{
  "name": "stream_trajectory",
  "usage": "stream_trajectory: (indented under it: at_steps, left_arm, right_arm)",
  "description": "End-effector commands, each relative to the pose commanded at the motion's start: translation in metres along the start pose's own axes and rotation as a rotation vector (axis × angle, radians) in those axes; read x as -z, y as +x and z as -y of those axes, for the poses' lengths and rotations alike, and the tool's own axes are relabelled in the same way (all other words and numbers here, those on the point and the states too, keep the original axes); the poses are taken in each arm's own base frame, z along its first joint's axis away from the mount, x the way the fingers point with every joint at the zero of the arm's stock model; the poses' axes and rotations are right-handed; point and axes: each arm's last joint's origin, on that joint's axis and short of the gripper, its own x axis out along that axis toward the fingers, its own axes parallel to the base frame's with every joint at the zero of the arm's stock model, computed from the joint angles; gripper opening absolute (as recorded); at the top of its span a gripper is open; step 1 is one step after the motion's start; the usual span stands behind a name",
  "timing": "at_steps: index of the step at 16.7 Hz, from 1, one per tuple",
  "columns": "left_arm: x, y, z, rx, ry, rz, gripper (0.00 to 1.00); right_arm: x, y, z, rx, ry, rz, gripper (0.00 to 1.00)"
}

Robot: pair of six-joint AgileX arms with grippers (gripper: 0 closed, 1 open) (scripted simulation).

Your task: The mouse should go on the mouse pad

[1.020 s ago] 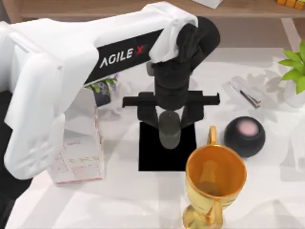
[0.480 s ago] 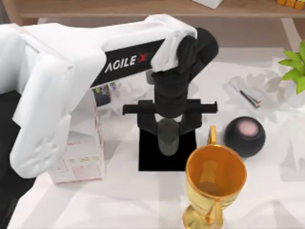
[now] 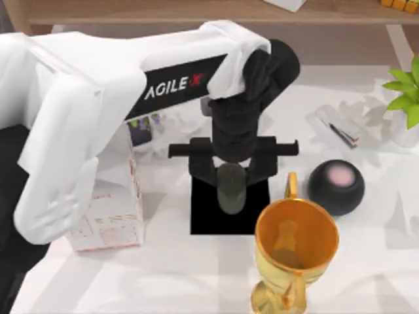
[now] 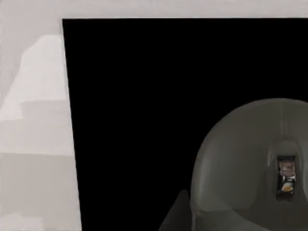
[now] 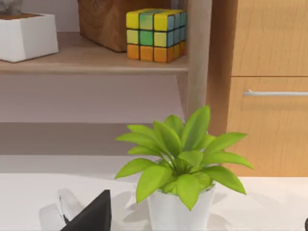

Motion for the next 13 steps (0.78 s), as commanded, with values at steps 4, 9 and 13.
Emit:
stream_trajectory:
  at_steps: [4, 9, 13]
  left_arm:
    - [0.0, 0.0, 0.0, 0.0, 0.0, 0.0, 0.75]
    - [0.0, 0.0, 0.0, 0.0, 0.0, 0.0, 1.0]
    - [0.0, 0.0, 0.0, 0.0, 0.0, 0.0, 1.0]
  right_arm:
    - [0.0, 0.0, 0.0, 0.0, 0.0, 0.0, 1.0]
    - [0.0, 0.0, 0.0, 0.0, 0.0, 0.0, 1.0]
    - [0.0, 0.0, 0.0, 0.0, 0.0, 0.0, 1.0]
